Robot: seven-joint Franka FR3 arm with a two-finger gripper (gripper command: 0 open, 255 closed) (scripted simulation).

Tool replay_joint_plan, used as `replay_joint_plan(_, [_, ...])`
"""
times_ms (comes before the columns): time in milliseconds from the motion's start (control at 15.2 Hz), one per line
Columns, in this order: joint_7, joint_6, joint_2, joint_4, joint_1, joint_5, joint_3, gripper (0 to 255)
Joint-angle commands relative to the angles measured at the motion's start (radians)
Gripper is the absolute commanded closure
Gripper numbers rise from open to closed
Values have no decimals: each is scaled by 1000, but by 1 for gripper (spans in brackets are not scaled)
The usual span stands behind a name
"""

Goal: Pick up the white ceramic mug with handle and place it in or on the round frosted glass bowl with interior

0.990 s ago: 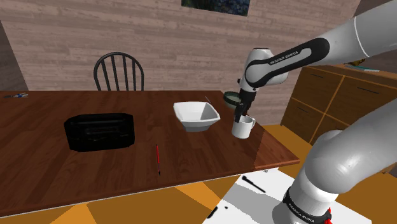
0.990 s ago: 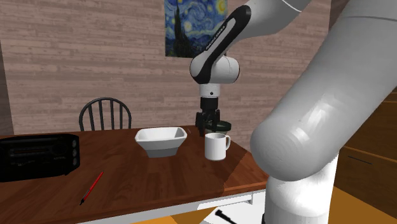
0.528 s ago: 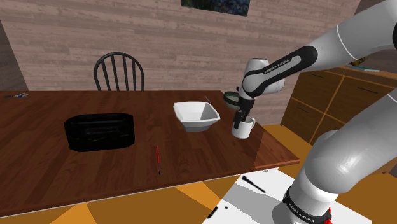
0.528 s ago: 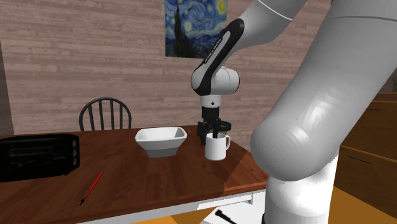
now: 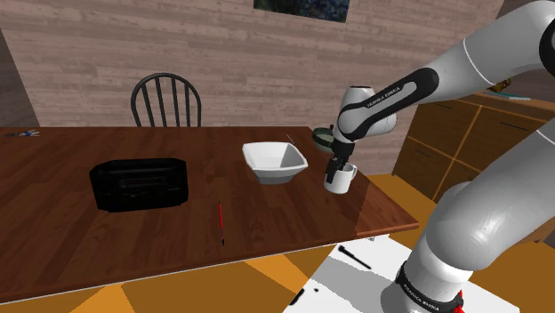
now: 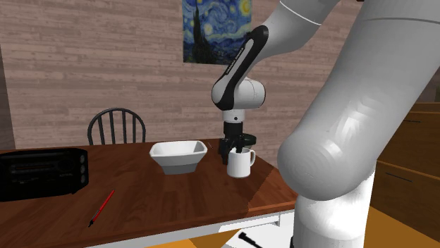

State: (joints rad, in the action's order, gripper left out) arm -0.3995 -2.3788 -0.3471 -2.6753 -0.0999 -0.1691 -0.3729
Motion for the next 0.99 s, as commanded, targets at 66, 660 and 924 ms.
replay_joint_plan(66, [0,0,0,0,0,0,0,255])
replay_joint_plan(660, [0,0,0,0,0,0,0,255])
replay_joint_plan(924, [6,67,-42,25,-4,-4,11,255])
